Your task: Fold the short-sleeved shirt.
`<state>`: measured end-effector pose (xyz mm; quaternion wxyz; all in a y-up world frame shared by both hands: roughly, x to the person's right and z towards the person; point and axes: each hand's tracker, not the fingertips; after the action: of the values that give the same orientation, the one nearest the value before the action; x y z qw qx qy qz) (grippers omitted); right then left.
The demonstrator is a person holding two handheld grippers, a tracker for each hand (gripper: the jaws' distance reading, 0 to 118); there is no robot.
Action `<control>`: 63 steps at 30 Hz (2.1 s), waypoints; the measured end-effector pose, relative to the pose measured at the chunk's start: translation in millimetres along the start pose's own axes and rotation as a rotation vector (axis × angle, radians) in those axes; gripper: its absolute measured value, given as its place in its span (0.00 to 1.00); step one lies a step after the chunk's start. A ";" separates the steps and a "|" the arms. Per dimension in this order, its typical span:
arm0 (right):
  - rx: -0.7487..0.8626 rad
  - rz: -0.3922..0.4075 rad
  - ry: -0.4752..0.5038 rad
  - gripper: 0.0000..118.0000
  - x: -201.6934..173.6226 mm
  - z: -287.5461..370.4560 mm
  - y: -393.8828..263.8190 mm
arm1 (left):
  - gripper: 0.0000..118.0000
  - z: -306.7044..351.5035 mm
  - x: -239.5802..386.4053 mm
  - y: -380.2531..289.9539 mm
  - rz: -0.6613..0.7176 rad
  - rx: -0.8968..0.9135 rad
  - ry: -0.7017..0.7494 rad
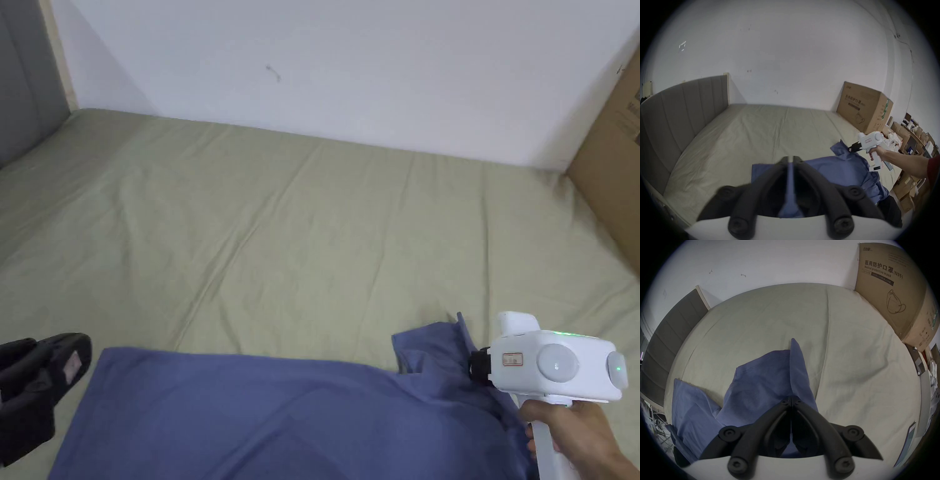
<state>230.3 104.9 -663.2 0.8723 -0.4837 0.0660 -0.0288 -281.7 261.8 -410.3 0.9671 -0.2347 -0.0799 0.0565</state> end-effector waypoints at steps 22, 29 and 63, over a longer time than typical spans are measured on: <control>-0.024 -0.028 0.007 0.01 -16.6 7.8 -11.2 | 0.44 -205.9 -114.3 -20.5 0.329 -0.424 0.150; 0.000 -0.020 0.041 0.01 -12.7 18.2 -11.1 | 0.70 -251.1 -118.6 -41.3 0.193 -0.688 0.198; 0.165 0.046 0.146 0.01 -3.2 161.4 -53.0 | 0.01 -83.7 -66.7 2.4 0.034 -0.334 -0.048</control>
<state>251.0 212.8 -533.5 0.9024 -0.4052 0.1378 -0.0490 -332.1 216.9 -493.5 0.9114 -0.3919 -0.1073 0.0645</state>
